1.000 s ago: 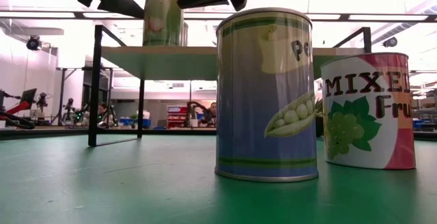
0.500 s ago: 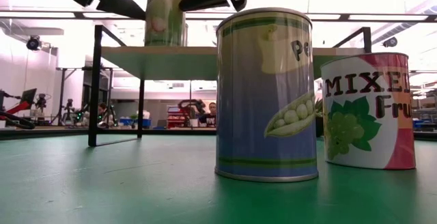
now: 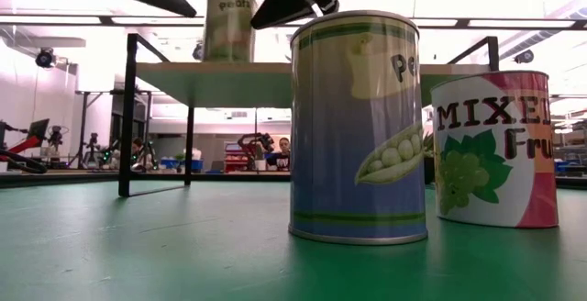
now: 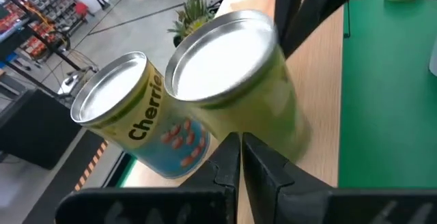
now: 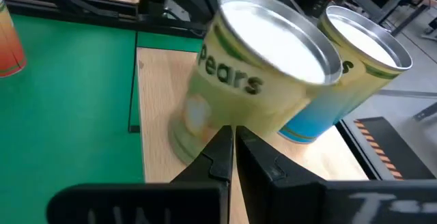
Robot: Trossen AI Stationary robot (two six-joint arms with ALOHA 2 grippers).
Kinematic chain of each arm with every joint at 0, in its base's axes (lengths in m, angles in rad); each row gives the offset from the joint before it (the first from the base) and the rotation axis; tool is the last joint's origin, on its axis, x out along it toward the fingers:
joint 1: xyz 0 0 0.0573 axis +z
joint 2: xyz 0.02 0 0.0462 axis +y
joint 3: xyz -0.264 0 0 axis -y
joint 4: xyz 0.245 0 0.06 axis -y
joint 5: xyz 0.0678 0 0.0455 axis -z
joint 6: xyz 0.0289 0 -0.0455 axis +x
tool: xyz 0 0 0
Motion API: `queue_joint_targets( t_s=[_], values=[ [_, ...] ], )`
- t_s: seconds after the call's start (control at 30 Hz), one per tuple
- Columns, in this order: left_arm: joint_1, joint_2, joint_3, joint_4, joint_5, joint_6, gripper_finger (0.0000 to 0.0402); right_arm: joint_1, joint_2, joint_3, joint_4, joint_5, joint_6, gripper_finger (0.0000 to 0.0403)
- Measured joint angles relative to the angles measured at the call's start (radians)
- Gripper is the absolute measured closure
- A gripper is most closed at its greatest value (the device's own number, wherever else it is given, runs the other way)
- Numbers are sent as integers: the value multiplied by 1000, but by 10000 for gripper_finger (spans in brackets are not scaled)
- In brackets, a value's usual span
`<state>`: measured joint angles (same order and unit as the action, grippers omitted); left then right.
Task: Pick and place cans onto a shelf
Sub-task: Put the canned pears on the shelf
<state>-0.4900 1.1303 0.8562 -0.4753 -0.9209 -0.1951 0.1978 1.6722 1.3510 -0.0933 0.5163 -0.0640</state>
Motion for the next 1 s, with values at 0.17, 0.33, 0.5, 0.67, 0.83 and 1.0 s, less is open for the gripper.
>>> queue_joint_targets(
  t_s=[0.17,0.33,0.5,0.67,0.83,1.0],
  values=[
    [0,6,0,-1,0,-1,401,0,0,0,2,0,1,394],
    [0,7,0,-1,-1,0,402,0,0,0,-14,4,-5,394],
    [0,6,-1,-2,23,2,401,-14,-2,0,-30,102,-43,394],
    [0,6,-1,-5,23,2,402,-65,-1,0,-29,53,-28,394],
    [0,7,-1,-6,15,2,402,-77,-1,-1,-29,1,-7,394],
    [1,9,-2,-21,-75,0,402,-68,-1,-1,-28,0,1,394]
  ],
)
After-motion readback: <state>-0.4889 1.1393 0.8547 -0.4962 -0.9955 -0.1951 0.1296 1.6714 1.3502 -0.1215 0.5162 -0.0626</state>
